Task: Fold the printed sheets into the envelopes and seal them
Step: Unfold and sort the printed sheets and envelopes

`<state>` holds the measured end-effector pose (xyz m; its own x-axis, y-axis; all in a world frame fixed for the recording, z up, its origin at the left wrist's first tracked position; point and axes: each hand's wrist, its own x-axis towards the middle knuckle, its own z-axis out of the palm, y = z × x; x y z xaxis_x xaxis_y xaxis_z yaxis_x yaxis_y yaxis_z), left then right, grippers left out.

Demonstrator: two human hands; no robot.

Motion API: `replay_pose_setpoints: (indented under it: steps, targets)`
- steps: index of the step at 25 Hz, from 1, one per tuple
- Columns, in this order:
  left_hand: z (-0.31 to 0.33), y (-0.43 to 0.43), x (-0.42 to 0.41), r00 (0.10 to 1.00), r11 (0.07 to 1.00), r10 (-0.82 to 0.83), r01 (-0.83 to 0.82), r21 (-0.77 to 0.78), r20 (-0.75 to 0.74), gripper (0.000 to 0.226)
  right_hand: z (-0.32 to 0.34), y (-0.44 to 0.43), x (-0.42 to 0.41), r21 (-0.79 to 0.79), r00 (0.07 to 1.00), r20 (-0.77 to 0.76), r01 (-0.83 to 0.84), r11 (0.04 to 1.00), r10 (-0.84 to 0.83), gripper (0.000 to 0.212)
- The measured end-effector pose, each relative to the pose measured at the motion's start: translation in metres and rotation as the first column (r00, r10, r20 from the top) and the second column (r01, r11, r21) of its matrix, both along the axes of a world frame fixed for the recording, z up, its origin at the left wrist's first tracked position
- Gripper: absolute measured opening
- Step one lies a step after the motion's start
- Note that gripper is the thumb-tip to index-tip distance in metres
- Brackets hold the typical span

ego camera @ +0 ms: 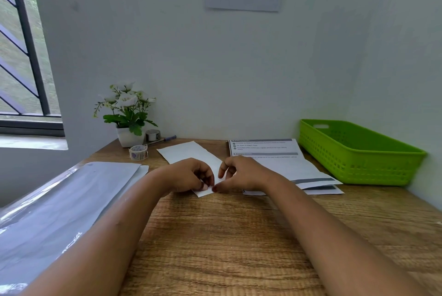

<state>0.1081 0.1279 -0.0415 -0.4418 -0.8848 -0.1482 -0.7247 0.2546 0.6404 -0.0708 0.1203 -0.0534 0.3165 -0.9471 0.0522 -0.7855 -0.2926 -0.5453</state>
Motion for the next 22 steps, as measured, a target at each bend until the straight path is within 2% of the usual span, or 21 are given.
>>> replay_pose_setpoints:
  steps: [7, 12, 15, 17, 19, 22]
  targets:
    - [0.001, 0.004, 0.0, 0.995, 0.997, 0.082, -0.082, -0.002, -0.055, 0.032, 0.0, 0.009, 0.029, -0.049, 0.994, -0.107, 0.018, 0.999, -0.023, 0.055]
    - [0.0, 0.003, 0.0, 0.994, 0.995, 0.094, -0.095, -0.015, -0.059, 0.028, -0.002, 0.011, 0.035, -0.068, 0.982, -0.178, 0.057, 0.996, -0.068, 0.076]
    - [-0.003, -0.002, 0.001, 0.995, 0.995, 0.09, -0.092, -0.039, -0.049, 0.028, 0.004, 0.008, 0.026, -0.011, 0.994, -0.09, 0.062, 0.998, -0.062, 0.075]
    - [-0.006, -0.007, 0.003, 0.993, 0.985, 0.121, -0.121, -0.122, -0.004, 0.025, 0.007, 0.005, 0.013, -0.063, 0.982, -0.102, 0.153, 0.986, -0.159, 0.07]
    - [-0.009, -0.014, 0.007, 0.974, 0.956, 0.207, -0.181, -0.231, 0.094, 0.039, 0.006, 0.001, 0.003, -0.123, 0.936, -0.208, 0.264, 0.957, -0.285, 0.067]
    - [-0.01, -0.015, 0.009, 0.945, 0.928, 0.303, -0.263, -0.265, 0.121, 0.065, -0.002, -0.007, 0.004, -0.043, 0.914, -0.257, 0.314, 0.949, -0.314, 0.072]
